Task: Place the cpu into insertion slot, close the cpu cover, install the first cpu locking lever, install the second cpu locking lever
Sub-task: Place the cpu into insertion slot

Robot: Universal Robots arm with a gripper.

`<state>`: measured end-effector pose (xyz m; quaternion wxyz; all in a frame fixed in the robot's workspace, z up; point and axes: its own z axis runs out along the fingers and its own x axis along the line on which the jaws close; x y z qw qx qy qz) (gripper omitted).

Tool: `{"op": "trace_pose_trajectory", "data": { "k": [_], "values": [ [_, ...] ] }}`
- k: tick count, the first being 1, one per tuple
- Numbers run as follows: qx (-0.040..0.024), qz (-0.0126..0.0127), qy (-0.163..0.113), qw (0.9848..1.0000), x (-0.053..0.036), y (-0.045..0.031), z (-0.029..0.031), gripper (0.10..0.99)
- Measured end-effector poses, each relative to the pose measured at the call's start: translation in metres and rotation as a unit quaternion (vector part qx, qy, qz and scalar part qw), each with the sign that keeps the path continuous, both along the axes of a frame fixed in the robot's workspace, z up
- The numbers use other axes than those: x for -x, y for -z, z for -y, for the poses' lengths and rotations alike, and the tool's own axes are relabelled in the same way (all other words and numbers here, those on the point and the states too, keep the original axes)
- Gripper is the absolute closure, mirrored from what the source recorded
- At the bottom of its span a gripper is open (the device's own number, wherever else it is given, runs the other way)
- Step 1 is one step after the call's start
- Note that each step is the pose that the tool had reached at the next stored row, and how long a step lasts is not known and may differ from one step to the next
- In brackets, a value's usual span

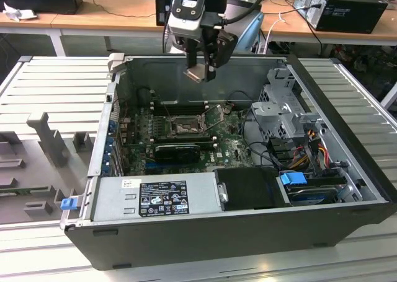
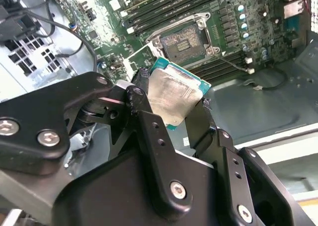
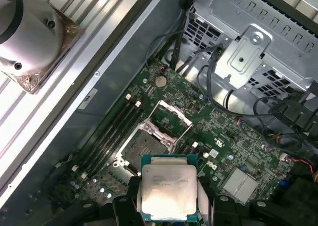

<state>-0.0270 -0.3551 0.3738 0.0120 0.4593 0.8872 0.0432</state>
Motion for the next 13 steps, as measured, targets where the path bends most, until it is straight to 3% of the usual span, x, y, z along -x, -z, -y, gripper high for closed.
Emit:
{"op": "trace_pose_trajectory", "data": {
  "k": [4,13],
  "values": [
    [0.0,0.0,0.035,0.9994,0.0,0.0002,0.0,0.549],
    [0.0001,0.0,0.076,0.9971,0.0,0.0003,0.0,0.549]
  ]
}}
